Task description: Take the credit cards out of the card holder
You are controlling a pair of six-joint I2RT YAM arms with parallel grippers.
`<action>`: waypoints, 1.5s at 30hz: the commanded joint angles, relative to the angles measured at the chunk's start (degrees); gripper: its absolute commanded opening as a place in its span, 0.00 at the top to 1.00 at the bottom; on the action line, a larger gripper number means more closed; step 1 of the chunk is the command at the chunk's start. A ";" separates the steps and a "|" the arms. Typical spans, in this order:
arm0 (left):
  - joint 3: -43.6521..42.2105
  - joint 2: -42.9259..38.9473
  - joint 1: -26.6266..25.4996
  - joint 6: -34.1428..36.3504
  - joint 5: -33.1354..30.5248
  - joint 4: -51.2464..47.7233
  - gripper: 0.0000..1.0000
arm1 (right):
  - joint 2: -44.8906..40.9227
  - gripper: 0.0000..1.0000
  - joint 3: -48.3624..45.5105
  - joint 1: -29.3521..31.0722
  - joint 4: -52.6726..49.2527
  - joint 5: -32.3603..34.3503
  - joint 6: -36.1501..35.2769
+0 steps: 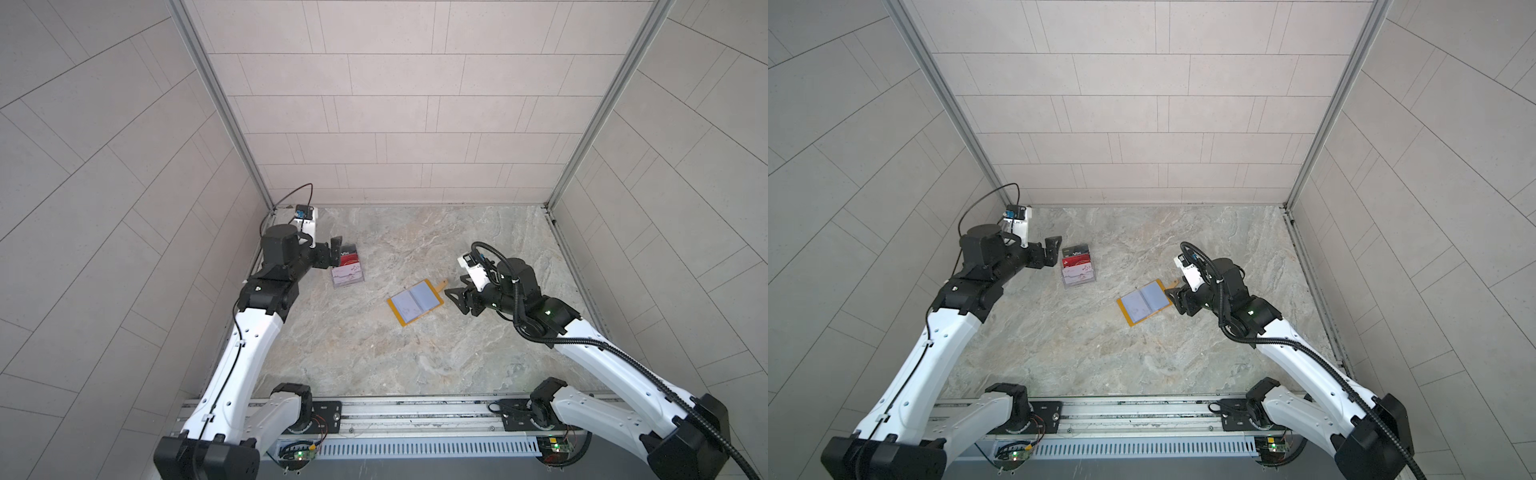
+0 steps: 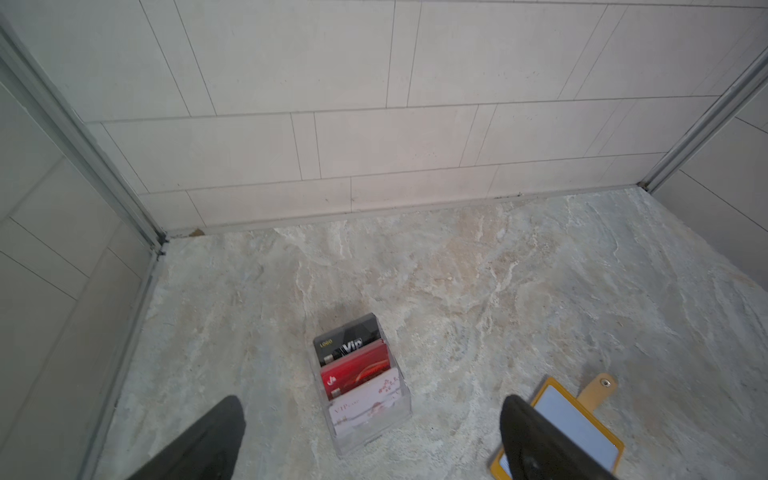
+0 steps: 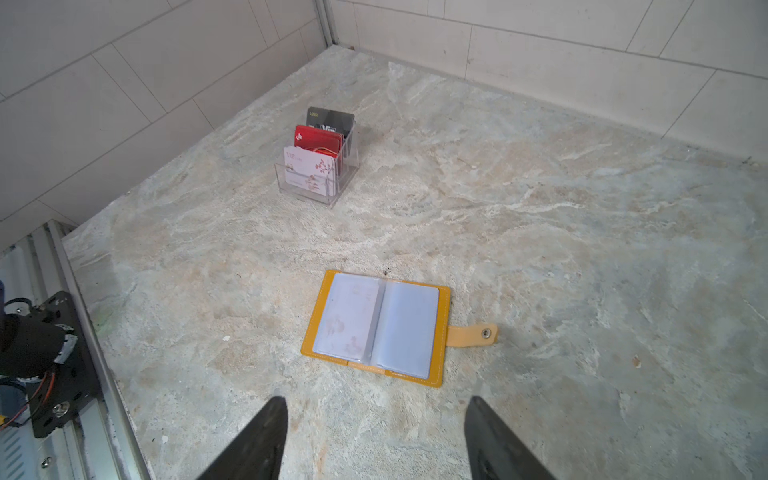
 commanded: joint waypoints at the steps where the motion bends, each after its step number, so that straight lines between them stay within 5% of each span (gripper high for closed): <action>1: -5.06 -1.43 -5.56 -9.14 -5.23 0.92 0.02 | 2.60 0.30 2.18 -0.32 -1.39 1.85 -0.16; 11: -17.11 -1.14 -21.79 -24.19 -8.41 7.04 0.10 | 11.11 0.30 5.59 -0.15 -2.41 3.28 0.36; 21: -22.30 9.43 -30.68 -33.08 -10.62 16.33 0.24 | 19.05 0.31 8.95 0.29 -1.73 1.52 0.72; 38: -19.46 26.98 -32.20 -36.22 -6.80 25.38 0.67 | 27.50 0.33 10.85 1.92 -0.79 1.47 3.44; 45: -18.74 30.93 -32.21 -35.62 -5.65 28.92 0.74 | 31.15 0.34 12.01 3.77 -0.61 2.57 4.15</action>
